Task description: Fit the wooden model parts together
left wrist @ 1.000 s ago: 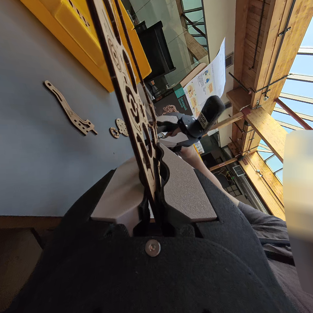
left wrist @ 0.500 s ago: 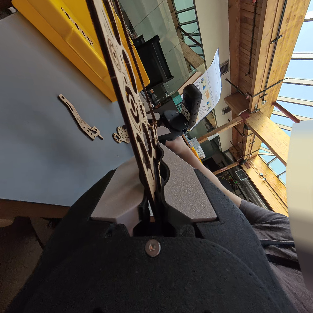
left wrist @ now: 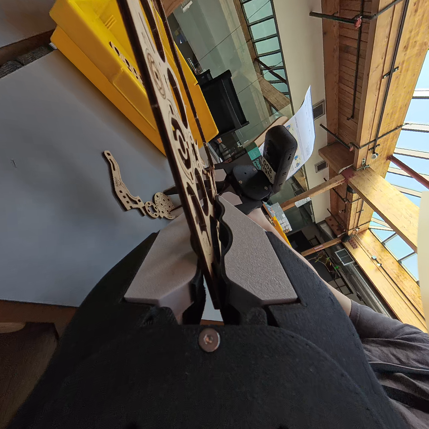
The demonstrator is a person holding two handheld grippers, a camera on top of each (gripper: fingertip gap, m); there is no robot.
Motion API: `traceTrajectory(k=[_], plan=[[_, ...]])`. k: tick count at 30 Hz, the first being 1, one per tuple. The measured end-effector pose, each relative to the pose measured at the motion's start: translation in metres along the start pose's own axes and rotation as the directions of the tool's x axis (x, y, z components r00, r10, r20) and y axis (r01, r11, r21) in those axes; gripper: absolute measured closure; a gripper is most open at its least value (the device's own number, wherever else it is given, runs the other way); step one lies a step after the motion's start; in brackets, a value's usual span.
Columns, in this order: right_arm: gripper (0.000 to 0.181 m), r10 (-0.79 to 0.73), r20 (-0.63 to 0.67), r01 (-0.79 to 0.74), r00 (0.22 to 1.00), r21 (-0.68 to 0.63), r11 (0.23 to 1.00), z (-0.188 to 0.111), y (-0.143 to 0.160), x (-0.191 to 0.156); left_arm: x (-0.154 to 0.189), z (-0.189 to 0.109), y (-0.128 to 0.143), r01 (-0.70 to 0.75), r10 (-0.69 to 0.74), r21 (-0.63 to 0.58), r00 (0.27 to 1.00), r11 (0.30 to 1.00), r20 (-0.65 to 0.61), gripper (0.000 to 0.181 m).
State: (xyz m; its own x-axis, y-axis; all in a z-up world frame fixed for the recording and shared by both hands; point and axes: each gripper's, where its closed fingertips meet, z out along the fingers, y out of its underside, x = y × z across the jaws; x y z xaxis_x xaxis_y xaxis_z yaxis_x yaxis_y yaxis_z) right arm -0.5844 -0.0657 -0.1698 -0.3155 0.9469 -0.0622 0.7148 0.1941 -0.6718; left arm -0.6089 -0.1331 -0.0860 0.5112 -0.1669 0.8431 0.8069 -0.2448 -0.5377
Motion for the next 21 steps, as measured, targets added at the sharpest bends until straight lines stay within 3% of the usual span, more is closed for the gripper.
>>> traceTrajectory(k=[6, 9, 13, 18, 21], plan=[[0.148, 0.019, -0.022, -0.019, 1.0, 0.009, 1.0, 0.005, -0.008, 0.009, 0.0, -0.002, 0.002, 0.02, -0.02, -0.021, 1.0, 1.0, 0.01, 0.18], [0.148, 0.003, -0.098, 0.003, 0.995, 0.07, 0.998, -0.017, -0.002, 0.023, -0.006, -0.001, 0.01, 0.051, -0.05, -0.048, 0.999, 0.998, 0.015, 0.18], [0.146, -0.032, -0.219, 0.03, 0.975, -0.009, 0.999, -0.051, 0.028, 0.044, -0.021, 0.002, 0.022, 0.107, -0.105, -0.069, 0.994, 0.992, 0.034, 0.18], [0.144, 0.02, -0.141, -0.01, 0.99, 0.068, 0.998, -0.063, 0.028, 0.023, -0.034, 0.014, 0.042, 0.178, -0.174, -0.157, 0.984, 0.971, 0.037, 0.179], [0.143, 0.017, -0.105, -0.008, 0.994, 0.086, 0.996, -0.06, 0.024, 0.009, -0.035, 0.017, 0.037, 0.2, -0.198, -0.146, 0.98, 0.969, 0.032, 0.178]])
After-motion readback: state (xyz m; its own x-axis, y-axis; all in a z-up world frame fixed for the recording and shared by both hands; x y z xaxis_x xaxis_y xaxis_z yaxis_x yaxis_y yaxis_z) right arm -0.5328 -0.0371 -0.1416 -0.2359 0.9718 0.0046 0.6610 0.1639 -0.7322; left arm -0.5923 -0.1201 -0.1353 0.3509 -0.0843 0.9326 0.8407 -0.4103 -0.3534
